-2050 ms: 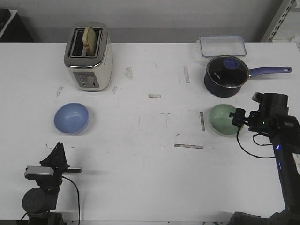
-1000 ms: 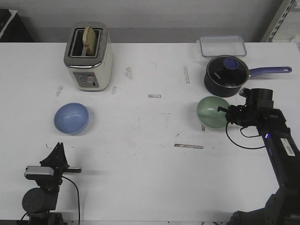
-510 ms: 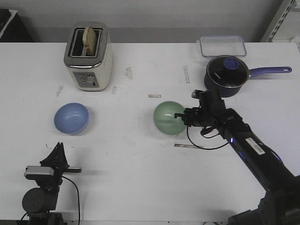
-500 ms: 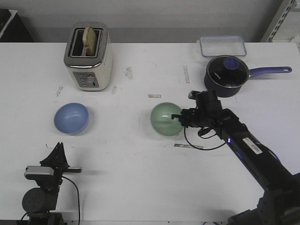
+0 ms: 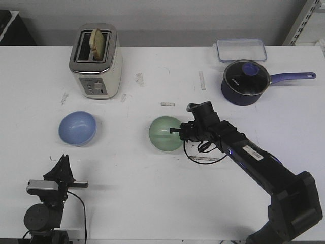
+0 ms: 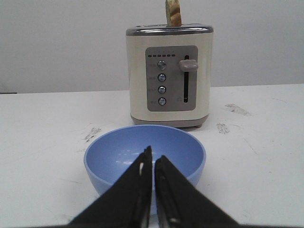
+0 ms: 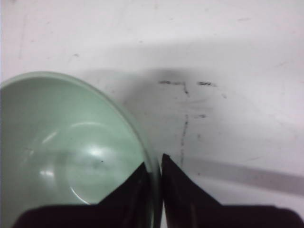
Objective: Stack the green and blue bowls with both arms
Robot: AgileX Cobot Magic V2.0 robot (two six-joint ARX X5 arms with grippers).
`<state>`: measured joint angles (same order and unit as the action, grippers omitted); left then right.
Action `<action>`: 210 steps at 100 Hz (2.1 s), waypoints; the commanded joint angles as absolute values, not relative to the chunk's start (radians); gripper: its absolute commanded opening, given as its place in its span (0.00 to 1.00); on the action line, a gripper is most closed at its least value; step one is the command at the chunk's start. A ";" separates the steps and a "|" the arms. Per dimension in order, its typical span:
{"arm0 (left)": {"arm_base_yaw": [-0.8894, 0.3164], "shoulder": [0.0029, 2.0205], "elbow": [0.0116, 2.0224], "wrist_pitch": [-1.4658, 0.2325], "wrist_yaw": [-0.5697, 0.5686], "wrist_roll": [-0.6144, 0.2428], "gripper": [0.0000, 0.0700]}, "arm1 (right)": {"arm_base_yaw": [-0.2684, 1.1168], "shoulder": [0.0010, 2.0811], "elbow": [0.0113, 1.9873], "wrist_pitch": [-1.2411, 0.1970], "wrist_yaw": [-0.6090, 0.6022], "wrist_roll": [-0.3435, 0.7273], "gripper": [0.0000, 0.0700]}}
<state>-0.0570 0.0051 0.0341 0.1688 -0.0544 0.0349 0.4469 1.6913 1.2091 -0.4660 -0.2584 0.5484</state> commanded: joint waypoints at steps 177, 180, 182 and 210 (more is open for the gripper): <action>-0.059 0.003 0.013 0.181 -0.057 0.038 0.00 | 0.001 0.622 0.448 0.081 0.102 -0.052 0.02; -0.059 0.003 0.013 0.181 -0.057 0.037 0.00 | 0.001 0.591 0.429 0.081 0.102 -0.052 0.02; -0.059 0.003 0.013 0.181 -0.057 0.038 0.00 | 0.001 0.570 0.415 0.081 0.102 -0.052 0.02; -0.059 0.003 0.013 0.181 -0.057 0.038 0.00 | 0.002 0.320 0.344 -0.026 0.104 -0.052 0.02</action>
<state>-0.0570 0.0051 0.0341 0.1688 -0.0544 0.0349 0.0010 0.3508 0.3397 -0.0223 0.1047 -0.0483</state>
